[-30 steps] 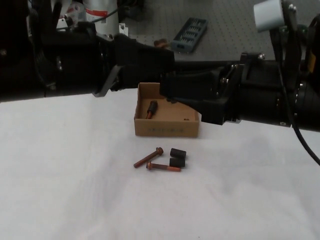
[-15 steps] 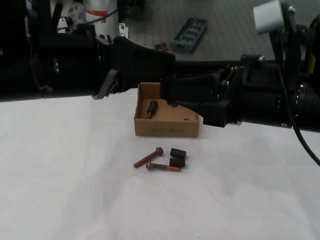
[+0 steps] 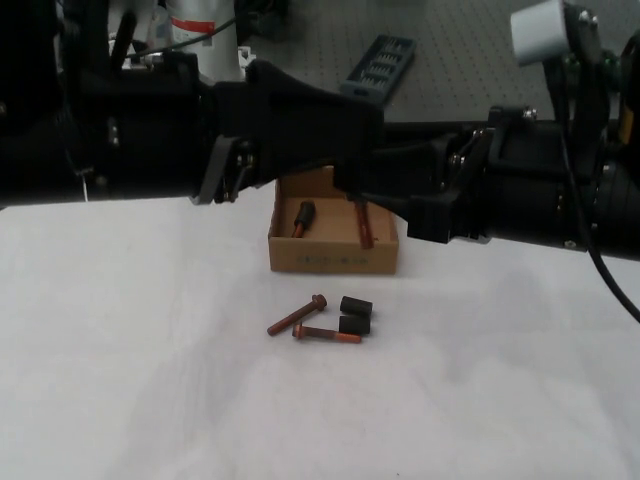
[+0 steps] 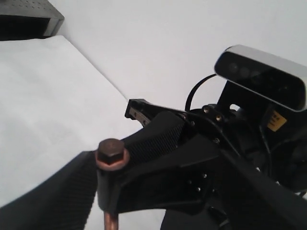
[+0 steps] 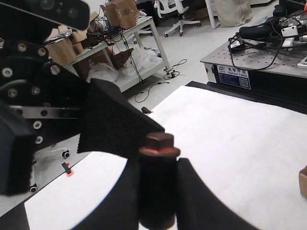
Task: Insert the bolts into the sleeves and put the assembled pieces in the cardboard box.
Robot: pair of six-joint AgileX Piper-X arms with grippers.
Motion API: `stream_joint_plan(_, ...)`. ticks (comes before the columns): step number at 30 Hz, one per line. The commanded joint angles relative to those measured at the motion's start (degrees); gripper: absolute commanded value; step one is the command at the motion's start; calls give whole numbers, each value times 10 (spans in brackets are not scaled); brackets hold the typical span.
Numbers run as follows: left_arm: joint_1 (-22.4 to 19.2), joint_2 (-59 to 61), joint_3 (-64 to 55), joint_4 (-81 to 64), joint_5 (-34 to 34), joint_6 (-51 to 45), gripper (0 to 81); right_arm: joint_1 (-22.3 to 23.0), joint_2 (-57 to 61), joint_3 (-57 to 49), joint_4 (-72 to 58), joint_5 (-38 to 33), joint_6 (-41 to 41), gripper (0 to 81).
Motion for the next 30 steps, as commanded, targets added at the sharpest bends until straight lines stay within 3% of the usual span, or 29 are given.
stream_joint_plan(1, -2, -14, -3, -15, -27, 0, 510, -4, -5, -7, -5, 0, -12, 19)
stream_joint_plan(8, 11, -48, -3, 48, -90, 47, 510, -38, -5, -7, 28, 0, -32, 19)
stream_joint_plan(12, 22, -94, -3, 176, -126, 76, 491, -70, 17, -21, 40, 0, -40, 19)
stream_joint_plan(16, 28, -168, -3, 330, -208, 139, 452, -94, 85, -66, 66, 0, -40, 19)
stream_joint_plan(23, 28, -310, -3, 501, -399, 155, 451, -102, 271, -214, 99, 8, -59, 19)
stream_joint_plan(30, 28, -412, -3, 530, -451, 172, 384, -107, 469, -420, 194, 55, -67, 19)
